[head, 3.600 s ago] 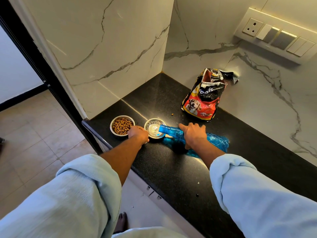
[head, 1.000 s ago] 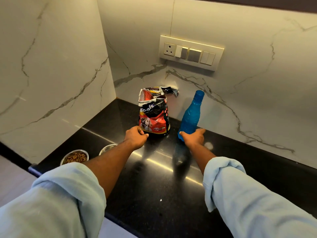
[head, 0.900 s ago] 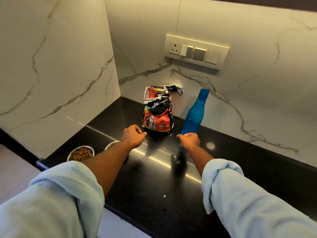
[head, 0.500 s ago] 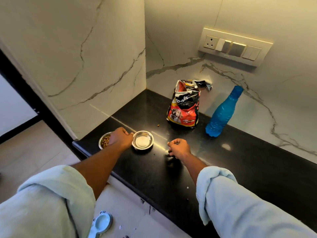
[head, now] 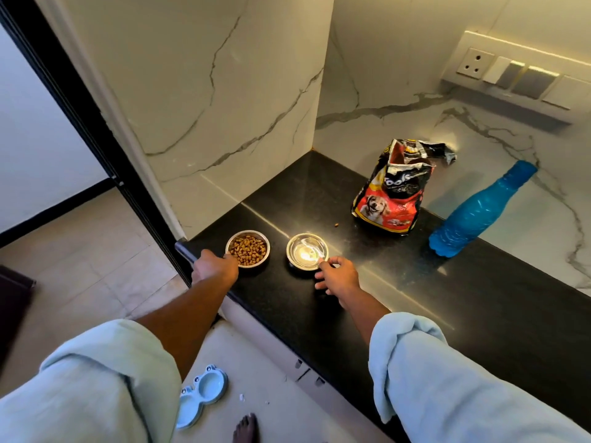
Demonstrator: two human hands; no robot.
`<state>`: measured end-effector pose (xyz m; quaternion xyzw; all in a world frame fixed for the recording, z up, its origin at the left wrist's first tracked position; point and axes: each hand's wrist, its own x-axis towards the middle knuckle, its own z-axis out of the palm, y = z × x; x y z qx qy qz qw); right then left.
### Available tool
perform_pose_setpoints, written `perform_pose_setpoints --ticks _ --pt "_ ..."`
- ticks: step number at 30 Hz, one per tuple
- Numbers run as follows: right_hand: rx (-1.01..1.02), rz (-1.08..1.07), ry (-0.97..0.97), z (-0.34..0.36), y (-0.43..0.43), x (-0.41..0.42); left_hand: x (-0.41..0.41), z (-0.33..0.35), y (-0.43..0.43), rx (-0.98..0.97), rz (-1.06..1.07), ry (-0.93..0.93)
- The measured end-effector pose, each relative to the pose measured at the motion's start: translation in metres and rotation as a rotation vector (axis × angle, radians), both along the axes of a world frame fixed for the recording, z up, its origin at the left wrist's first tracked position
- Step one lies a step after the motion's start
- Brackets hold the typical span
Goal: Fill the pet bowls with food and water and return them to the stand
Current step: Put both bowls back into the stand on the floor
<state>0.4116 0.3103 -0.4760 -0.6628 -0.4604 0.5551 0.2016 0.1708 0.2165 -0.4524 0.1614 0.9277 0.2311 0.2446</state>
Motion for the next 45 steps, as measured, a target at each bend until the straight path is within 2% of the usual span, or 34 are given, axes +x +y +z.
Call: perform_pose_setpoints --ticks 6,16,26,37,45 --pt "0.022 -0.116 -0.003 -0.004 0.007 -0.012 -0.021 -0.020 0.008 0.079 -0.014 -0.113" --pt "0.131 -0.137 -0.147 -0.021 0.012 -0.018 -0.038 -0.031 0.009 0.216 -0.107 -0.342" --pt "0.169 -0.166 -0.216 -0.024 0.001 -0.022 -0.053 -0.043 0.004 0.245 -0.176 -0.307" --pt "0.185 -0.095 -0.189 -0.011 -0.027 -0.032 -0.057 -0.038 -0.037 0.298 -0.071 -0.281" --pt "0.223 0.035 -0.178 -0.012 -0.063 -0.044 -0.049 -0.043 -0.095 0.335 0.009 -0.258"
